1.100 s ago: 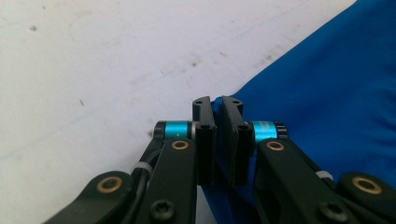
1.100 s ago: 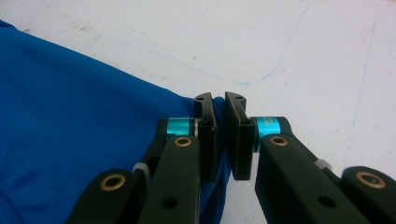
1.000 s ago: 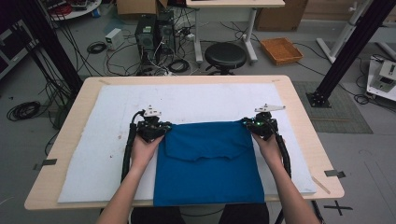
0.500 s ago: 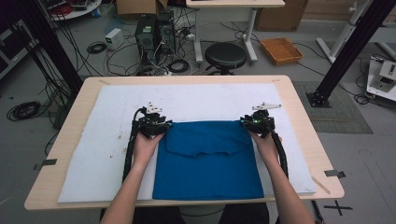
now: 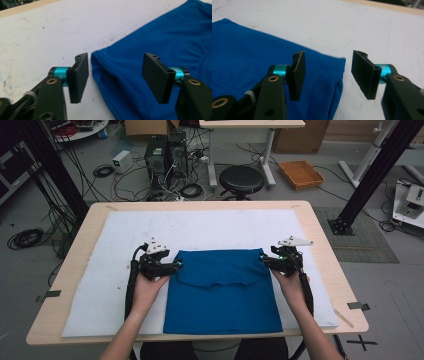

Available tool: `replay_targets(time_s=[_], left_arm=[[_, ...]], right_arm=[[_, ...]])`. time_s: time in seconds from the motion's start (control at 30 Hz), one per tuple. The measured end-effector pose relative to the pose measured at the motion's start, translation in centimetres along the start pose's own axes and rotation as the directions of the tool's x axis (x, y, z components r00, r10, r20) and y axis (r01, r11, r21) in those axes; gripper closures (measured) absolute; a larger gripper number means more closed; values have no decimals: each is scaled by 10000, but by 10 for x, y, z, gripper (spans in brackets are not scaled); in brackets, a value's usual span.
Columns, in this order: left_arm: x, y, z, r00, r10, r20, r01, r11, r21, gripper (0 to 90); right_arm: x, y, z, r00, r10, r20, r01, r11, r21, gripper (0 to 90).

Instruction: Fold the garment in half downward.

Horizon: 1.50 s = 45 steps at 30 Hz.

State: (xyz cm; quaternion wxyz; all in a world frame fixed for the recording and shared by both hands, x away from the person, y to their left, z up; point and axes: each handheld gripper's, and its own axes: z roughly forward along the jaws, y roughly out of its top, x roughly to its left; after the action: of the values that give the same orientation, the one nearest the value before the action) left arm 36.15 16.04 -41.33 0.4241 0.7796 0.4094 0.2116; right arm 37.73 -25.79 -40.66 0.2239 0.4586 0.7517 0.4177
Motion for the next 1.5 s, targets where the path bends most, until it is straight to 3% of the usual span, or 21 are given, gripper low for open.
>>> replay_targets(time_s=[0.17, 0.4, 0.57, 0.87, 1.03, 1.1, 1.17, 1.3, 1.5], left_arm=[[-7, -13, -4, 9954, -808, 524, 782, 9957, 504, 412], [-10, -30, 4, 9869, -1535, 506, 1456, 9804, 1327, 454], [-14, -30, 5, 9879, -1416, 628, 1320, 9817, 1373, 530], [-18, -29, 10, 9912, -1132, 691, 1005, 9810, 1662, 703], [-19, -29, 12, 9909, -1111, 754, 978, 9819, 1621, 802], [-20, -28, 11, 9920, -1012, 757, 885, 9838, 1557, 838], [-19, -28, 11, 9932, -877, 766, 744, 9840, 1617, 849], [-18, -27, 8, 9927, -890, 813, 764, 9862, 1469, 854], [-20, -22, -9, 9866, -1033, 1266, 881, 9888, 1203, 855]], right_arm=[[0, -19, -12, 9990, 442, -6, -441, 9990, 69, 456], [1, -38, -14, 9972, 736, 143, -740, 9967, 334, 487], [3, -45, -12, 9982, 558, 217, -569, 9970, 516, 567], [4, -46, -9, 9981, 607, 135, -614, 9960, 647, 629], [8, -48, -4, 9990, 452, 51, -455, 9933, 1065, 763], [9, -48, -4, 9996, 280, -4, -279, 9942, 1035, 856], [11, -47, -5, 10000, 80, -35, -76, 9952, 973, 885], [12, -46, -7, 9997, 158, -170, -141, 9954, 949, 890], [12, -43, -19, 9975, 380, -590, -327, 9956, 883, 890]])
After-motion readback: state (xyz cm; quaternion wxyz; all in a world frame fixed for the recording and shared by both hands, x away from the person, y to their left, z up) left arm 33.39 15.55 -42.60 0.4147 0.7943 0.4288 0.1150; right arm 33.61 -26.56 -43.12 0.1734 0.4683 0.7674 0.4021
